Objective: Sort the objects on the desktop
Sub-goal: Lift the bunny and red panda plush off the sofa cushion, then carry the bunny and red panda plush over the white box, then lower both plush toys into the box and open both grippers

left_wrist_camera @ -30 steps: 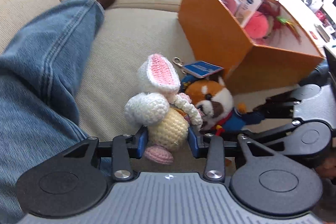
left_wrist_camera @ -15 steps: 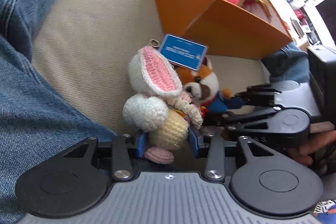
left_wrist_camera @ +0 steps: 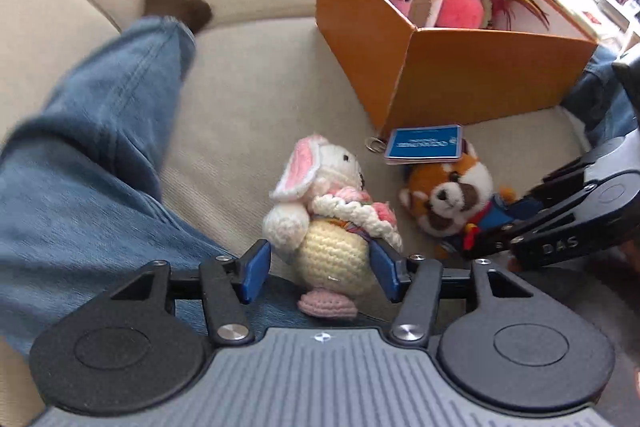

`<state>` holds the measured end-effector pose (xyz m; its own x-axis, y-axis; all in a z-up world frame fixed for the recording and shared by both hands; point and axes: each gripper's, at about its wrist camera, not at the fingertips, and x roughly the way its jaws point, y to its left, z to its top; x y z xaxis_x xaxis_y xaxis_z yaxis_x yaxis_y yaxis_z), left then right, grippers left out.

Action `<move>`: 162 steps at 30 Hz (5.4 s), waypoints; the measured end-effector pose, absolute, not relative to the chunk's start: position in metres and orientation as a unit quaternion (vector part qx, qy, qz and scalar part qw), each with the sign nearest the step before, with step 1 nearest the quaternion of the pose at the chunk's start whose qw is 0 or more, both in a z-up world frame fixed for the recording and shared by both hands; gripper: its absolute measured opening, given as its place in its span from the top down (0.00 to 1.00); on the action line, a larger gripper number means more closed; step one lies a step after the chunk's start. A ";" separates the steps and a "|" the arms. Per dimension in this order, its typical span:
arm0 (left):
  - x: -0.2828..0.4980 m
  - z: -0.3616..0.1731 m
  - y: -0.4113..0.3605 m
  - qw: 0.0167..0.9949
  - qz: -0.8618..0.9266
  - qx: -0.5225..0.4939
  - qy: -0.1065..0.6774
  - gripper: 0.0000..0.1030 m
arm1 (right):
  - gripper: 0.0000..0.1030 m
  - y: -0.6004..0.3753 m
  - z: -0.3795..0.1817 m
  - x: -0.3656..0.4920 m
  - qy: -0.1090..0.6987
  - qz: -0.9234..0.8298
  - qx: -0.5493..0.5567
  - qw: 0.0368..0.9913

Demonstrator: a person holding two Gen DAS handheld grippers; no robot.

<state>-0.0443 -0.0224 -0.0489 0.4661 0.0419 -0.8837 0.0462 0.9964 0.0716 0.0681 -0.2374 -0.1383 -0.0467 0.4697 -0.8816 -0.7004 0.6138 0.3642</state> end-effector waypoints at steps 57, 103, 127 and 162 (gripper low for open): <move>-0.030 -0.073 -0.033 0.848 0.030 0.067 0.525 0.50 | 0.56 -0.201 -0.127 0.045 0.506 0.480 -0.164 0.698; 0.087 0.068 -0.089 0.917 -0.181 -0.068 0.348 0.53 | 0.66 -0.349 0.032 0.211 0.471 0.363 -0.001 0.804; 0.174 -0.054 -0.146 0.833 -0.152 -0.086 0.524 0.53 | 0.66 -0.322 -0.073 0.301 0.626 0.307 -0.075 0.713; 0.170 -0.068 -0.148 0.803 -0.213 -0.076 0.551 0.76 | 0.68 -0.299 -0.075 0.256 0.538 0.352 -0.279 0.713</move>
